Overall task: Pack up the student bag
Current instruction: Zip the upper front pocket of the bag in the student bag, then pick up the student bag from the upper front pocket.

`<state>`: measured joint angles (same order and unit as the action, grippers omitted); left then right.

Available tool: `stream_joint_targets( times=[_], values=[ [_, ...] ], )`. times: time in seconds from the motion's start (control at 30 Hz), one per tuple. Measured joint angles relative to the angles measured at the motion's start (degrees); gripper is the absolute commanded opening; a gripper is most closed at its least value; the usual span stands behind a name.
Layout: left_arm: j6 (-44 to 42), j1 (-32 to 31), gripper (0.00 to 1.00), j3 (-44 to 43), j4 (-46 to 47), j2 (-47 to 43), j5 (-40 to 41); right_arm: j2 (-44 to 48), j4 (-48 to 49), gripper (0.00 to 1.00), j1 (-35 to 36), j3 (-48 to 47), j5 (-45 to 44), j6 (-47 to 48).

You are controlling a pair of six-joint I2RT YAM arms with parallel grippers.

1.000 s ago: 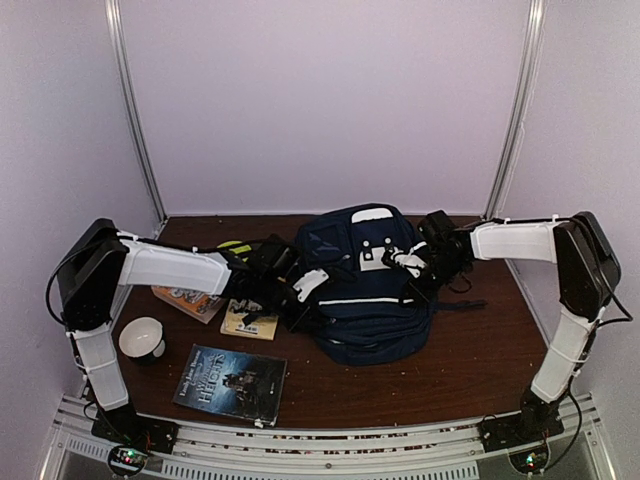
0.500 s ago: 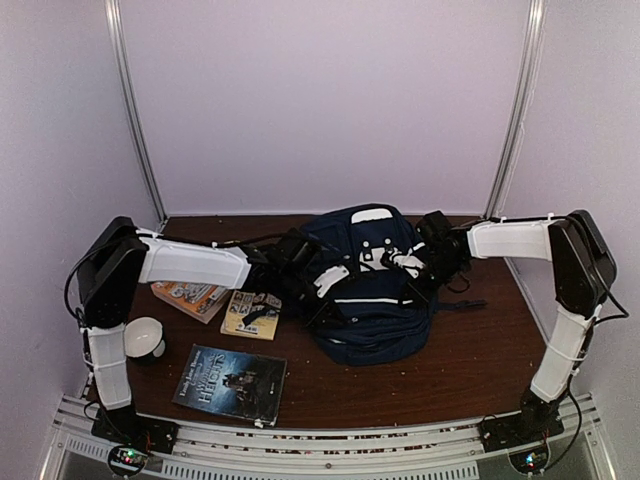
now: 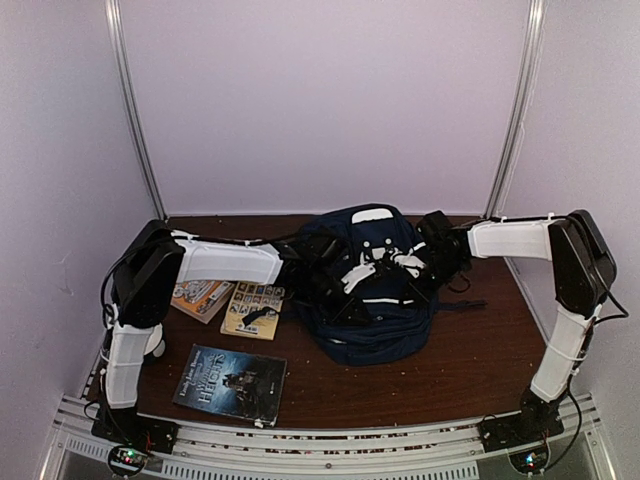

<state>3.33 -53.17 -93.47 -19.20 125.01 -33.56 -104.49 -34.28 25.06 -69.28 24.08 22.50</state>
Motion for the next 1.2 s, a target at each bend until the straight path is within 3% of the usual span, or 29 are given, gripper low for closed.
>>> stream_joint_targets(
  times=[0.03, 0.17, 0.27, 0.57, 0.73, 1.0, 1.2],
  values=[
    [0.3, -0.1, 0.0, -0.1, 0.3, 0.5, -0.2, 0.0, -0.1, 0.33, -0.2, 0.0, 0.3, -0.1],
    [1.7, -0.6, 0.27, -0.4, 1.9, 1.4, -0.8, 0.8, -0.9, 0.37, -1.9, 0.0, 1.7, -0.9],
    [2.0, -1.6, 0.34, -0.2, 3.9, 0.7, -1.2, 4.3, -1.9, 0.39, -2.5, 0.8, 1.7, -1.5],
    [-4.2, -2.2, 0.35, 4.3, -1.9, -14.1, 2.3, 17.0, -9.8, 0.39, -1.6, 1.3, 3.9, -1.5],
    [-5.8, 1.0, 0.36, 8.8, -3.0, -21.8, 10.5, 16.5, -14.0, 0.43, 3.1, 1.4, 5.2, -1.5],
    [-4.9, 5.1, 0.36, 11.6, -3.6, -22.3, 23.0, 6.5, -19.0, 0.44, 9.7, -3.8, 8.1, -2.3],
    [-3.8, 5.6, 0.36, 15.8, -1.5, -24.5, 29.6, 5.8, -16.5, 0.48, 15.6, -8.8, -1.7, -5.0]
  ],
)
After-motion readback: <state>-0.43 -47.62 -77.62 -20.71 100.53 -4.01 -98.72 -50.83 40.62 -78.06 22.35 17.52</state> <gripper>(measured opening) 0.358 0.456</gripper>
